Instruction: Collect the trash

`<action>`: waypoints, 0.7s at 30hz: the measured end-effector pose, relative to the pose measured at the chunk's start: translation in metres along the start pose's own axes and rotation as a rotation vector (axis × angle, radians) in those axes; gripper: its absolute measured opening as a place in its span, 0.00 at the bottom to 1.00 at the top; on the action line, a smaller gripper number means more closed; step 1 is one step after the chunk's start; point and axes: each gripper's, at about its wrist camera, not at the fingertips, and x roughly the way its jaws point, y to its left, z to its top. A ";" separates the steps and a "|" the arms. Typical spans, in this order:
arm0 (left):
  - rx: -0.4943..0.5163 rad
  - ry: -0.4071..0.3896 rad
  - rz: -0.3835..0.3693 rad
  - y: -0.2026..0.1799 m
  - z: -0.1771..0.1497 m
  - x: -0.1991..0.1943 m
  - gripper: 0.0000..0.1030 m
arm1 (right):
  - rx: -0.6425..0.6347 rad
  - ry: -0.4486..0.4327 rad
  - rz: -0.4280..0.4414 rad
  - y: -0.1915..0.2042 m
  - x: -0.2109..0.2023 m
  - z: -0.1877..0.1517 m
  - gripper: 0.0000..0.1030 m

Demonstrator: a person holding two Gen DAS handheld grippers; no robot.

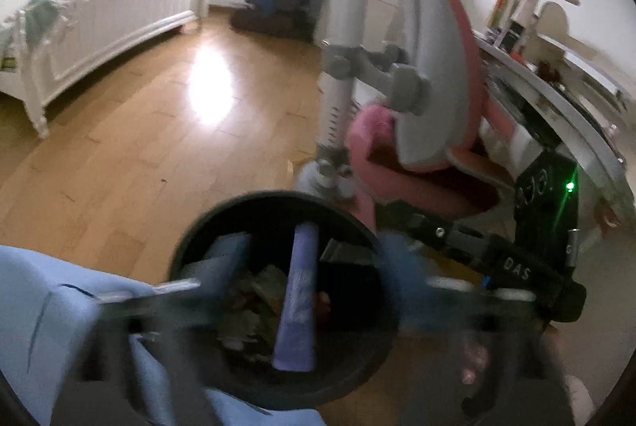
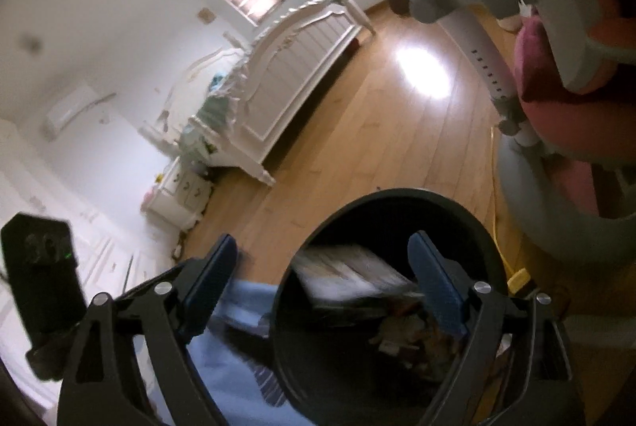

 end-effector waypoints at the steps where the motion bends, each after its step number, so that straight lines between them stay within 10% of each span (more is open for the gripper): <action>1: 0.005 -0.019 0.006 0.000 0.000 -0.004 0.91 | 0.005 0.004 0.002 -0.001 0.000 0.000 0.84; 15: -0.077 -0.098 0.209 0.029 -0.072 -0.149 0.95 | -0.069 0.113 0.173 0.098 -0.057 -0.080 0.84; 21: -0.245 -0.215 0.473 0.085 -0.147 -0.253 0.95 | -0.326 0.258 0.218 0.212 -0.060 -0.153 0.84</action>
